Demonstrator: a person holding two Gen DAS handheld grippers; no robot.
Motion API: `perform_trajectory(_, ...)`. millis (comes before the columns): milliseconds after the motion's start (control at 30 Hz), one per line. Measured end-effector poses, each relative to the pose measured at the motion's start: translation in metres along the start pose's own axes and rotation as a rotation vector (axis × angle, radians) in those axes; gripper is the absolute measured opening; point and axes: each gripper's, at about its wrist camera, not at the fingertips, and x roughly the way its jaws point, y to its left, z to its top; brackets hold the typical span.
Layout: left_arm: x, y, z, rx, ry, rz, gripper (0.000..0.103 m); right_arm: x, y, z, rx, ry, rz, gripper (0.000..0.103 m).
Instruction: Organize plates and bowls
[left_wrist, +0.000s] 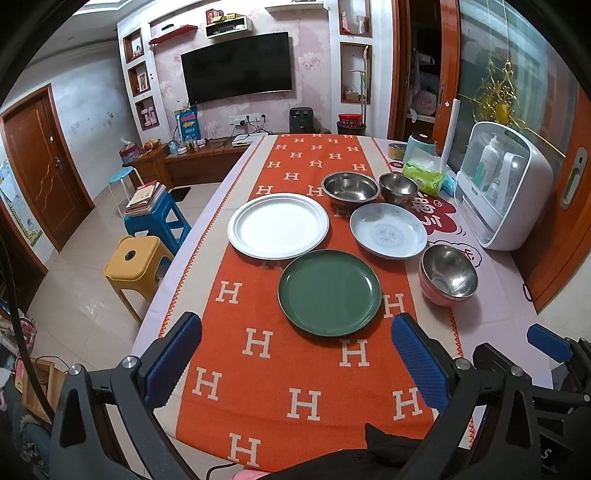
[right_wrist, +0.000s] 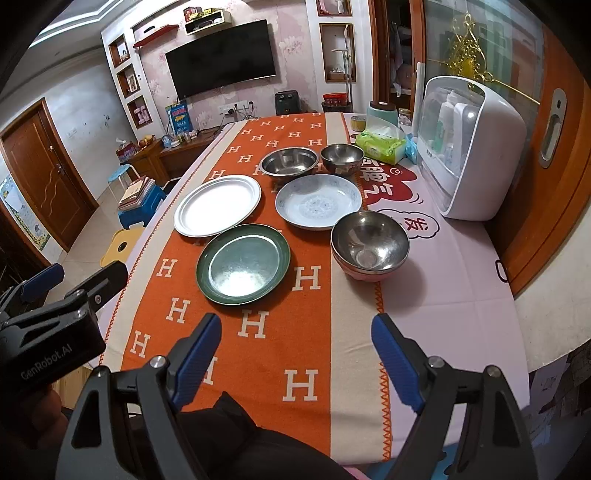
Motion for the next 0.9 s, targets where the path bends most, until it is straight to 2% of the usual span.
perform_trajectory(467, 0.002, -0.003, -0.001, 0.002, 0.005, 0.001, 0.102, 0.003, 0.000, 0.001, 0.005, 0.005, -0.003, 0.084)
perform_trajectory(900, 0.018, 0.003, -0.002, 0.005, 0.051, -0.024, 0.102, 0.015, 0.000, 0.000, 0.026, 0.049, 0.006, 0.084)
